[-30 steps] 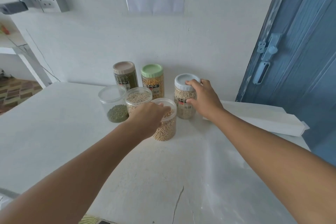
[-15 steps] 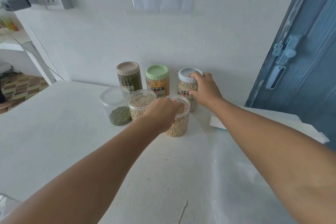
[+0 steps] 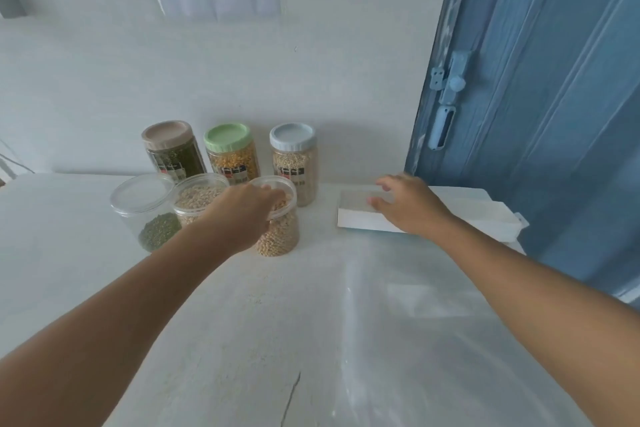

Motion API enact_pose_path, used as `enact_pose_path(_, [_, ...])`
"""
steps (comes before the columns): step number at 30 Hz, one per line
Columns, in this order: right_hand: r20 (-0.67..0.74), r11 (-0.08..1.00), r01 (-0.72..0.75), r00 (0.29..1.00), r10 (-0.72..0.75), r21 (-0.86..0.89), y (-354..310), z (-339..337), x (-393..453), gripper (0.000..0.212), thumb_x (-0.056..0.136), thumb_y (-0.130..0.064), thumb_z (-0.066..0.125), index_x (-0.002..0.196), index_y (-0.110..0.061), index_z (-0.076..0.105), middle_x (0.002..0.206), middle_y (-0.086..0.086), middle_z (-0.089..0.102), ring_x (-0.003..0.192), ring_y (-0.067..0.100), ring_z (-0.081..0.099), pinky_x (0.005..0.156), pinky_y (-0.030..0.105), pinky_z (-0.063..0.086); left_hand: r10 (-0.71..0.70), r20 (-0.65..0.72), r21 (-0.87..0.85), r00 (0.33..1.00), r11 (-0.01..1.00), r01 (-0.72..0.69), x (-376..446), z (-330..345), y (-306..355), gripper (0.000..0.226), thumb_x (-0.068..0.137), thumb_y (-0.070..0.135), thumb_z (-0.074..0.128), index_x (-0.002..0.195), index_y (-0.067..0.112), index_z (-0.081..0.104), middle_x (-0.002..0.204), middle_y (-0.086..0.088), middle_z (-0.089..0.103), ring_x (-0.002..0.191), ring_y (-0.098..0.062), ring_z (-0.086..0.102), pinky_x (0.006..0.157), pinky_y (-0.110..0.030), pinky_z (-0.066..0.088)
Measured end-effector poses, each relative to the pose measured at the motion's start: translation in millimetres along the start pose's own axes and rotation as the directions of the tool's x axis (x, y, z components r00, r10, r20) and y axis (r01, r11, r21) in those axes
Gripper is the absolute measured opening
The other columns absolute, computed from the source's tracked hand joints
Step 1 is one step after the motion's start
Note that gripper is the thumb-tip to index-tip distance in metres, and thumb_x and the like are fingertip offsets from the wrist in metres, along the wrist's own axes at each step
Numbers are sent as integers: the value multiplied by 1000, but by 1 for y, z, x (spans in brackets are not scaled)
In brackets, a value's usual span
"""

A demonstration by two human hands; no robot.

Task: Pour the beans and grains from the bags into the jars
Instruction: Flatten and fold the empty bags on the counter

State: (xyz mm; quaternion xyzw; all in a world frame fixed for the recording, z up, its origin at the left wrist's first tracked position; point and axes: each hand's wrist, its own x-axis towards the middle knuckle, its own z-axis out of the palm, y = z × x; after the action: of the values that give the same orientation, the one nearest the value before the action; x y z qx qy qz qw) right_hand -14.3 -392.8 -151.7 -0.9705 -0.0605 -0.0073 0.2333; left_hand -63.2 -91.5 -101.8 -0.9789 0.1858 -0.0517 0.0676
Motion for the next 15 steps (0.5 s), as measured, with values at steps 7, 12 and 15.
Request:
enact_pose_path(7, [105, 982, -50, 992, 70, -184, 57, -17, -29, 16, 96, -23, 58, 98, -28, 72, 99, -6, 64, 102, 23, 60, 74, 34, 46, -123, 20, -190, 992, 974, 125, 10, -17, 26, 80, 89, 58, 72, 155, 24, 42, 144, -9, 54, 134, -31, 47, 106, -47, 45])
enact_pose_path(12, [29, 967, 13, 1000, -6, -255, 57, -19, -44, 16, 100, -25, 57, 94, -25, 72, 94, -6, 70, 91, 23, 61, 71, 32, 39, -44, -62, -270, 997, 963, 26, 42, -28, 75, 62, 97, 57, 63, 149, 26, 50, 143, -9, 55, 136, -31, 49, 108, -49, 45])
enact_pose_path(15, [47, 967, 76, 997, -66, -242, 53, -28, -66, 16, 99, -25, 57, 92, -21, 71, 92, -3, 68, 92, 24, 60, 78, 35, 42, 22, -64, -311, 998, 949, -41, 75, -27, 99, 51, 97, 54, 64, 140, 26, 61, 131, -9, 63, 123, -31, 59, 104, -46, 48])
